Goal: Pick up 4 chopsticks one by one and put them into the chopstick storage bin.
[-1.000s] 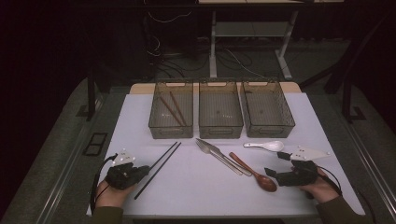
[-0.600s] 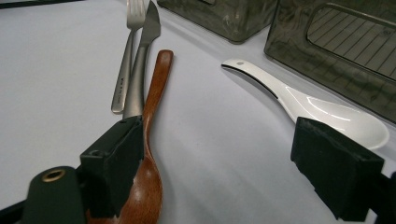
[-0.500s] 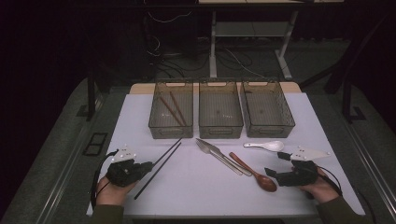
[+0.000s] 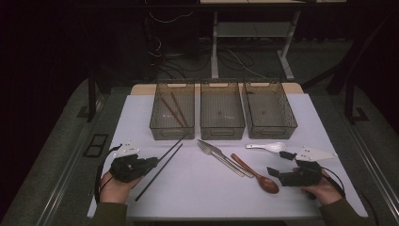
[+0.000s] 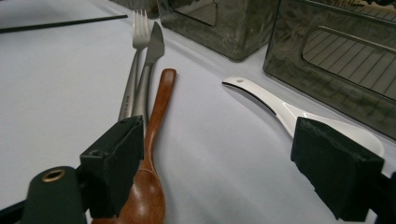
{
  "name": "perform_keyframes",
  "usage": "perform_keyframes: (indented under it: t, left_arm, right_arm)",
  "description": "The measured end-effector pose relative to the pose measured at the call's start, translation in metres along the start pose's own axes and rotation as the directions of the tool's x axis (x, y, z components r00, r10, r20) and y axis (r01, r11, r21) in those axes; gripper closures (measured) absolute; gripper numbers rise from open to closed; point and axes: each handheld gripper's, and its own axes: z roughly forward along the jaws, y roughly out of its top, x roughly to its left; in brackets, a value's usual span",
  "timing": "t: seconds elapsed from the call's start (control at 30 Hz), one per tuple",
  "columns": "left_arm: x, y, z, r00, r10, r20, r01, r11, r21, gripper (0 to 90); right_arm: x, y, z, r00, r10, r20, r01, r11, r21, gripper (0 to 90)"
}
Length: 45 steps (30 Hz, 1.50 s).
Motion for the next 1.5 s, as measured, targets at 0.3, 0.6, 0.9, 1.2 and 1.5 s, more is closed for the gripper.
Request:
perform_keyframes:
  t: [0.3, 0.6, 0.9, 1.2, 1.5]
  left_arm:
    - [0.000, 0.011, 0.005, 0.9999, 0.006, 0.015, -0.006, 1.0000, -0.002, 85.2]
    - [0.001, 0.029, 0.012, 0.9996, 0.022, 0.019, -0.022, 0.9996, -0.020, 85.2]
    - [0.008, 0.049, 0.016, 0.9996, 0.025, 0.012, -0.025, 0.9986, -0.047, 85.2]
    - [0.020, 0.074, 0.026, 0.9998, 0.014, -0.016, -0.014, 0.9980, -0.062, 85.2]
    - [0.038, 0.102, 0.040, 0.9988, -0.002, -0.048, -0.001, 0.9974, -0.071, 85.2]
  right_arm:
    - [-0.002, -0.002, 0.000, 0.9987, 0.050, 0.011, -0.051, 0.998, 0.039, 17.1]
    - [-0.001, -0.004, -0.002, 0.9985, 0.050, 0.022, -0.051, 0.998, 0.034, 17.1]
    - [-0.002, -0.004, -0.003, 0.9984, 0.051, 0.022, -0.052, 0.998, 0.030, 17.1]
    - [-0.003, -0.004, -0.003, 0.9983, 0.053, 0.022, -0.054, 0.998, 0.031, 17.1]
    - [-0.002, -0.004, -0.003, 0.9983, 0.054, 0.022, -0.054, 0.998, 0.029, 17.1]
